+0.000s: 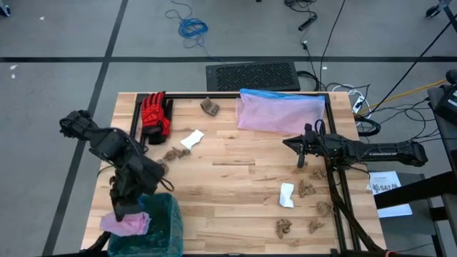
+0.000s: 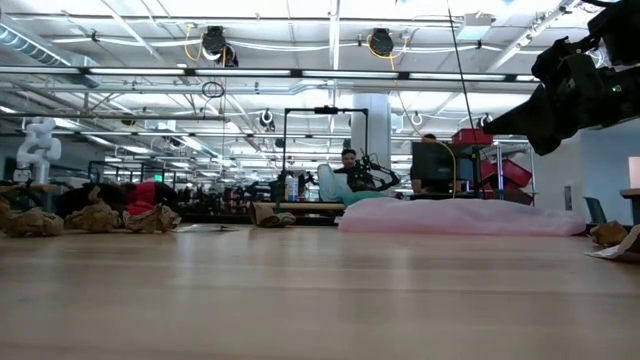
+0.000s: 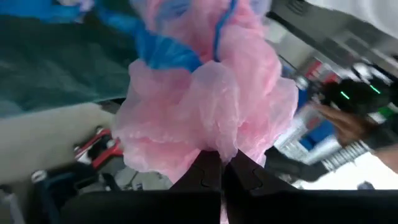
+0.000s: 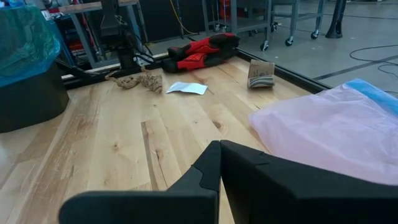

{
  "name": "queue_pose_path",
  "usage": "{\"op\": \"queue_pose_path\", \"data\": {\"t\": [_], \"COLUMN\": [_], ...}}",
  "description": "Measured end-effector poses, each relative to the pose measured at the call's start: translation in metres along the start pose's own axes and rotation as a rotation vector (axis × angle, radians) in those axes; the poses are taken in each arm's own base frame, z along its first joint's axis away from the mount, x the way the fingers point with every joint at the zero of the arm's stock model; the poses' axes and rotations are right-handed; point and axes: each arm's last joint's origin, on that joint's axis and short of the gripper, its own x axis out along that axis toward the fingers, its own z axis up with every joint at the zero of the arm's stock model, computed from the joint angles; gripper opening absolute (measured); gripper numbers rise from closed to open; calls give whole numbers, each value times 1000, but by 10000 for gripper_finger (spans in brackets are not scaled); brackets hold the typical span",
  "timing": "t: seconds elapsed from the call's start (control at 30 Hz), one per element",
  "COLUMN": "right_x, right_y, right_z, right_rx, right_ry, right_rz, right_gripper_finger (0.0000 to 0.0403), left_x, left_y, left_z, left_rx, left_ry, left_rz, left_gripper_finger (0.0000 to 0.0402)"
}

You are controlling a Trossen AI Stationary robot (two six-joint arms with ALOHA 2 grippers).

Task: Place trash/remove bag and relplace
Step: Put the left pink trash bag into the black trash bin, then put the cardboard coffee sleeve into the black trash bin

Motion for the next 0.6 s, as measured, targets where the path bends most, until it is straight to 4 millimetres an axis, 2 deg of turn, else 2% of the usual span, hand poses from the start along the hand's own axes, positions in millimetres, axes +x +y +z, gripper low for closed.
{"op": "queue_pose_path", "data": {"t": [0.13,0.4,0.6], "right_x": [0,0,0], "right_y": [0,0,0], "right_z": [0,0,0], "right_rx": [0,0,0], "right_ry": [0,0,0], "right_rz": [0,0,0], "right_gripper_finger": [0,0,0], "left_x": [6,9,9], "left_y": [-1,-2,-4], "left_z": [3,5,6], "left_rx": [-8,-35,-19], "left_ry": [-20,-26,-23], "left_rz": [39,51,37], "left_gripper_finger": [24,116,163]}}
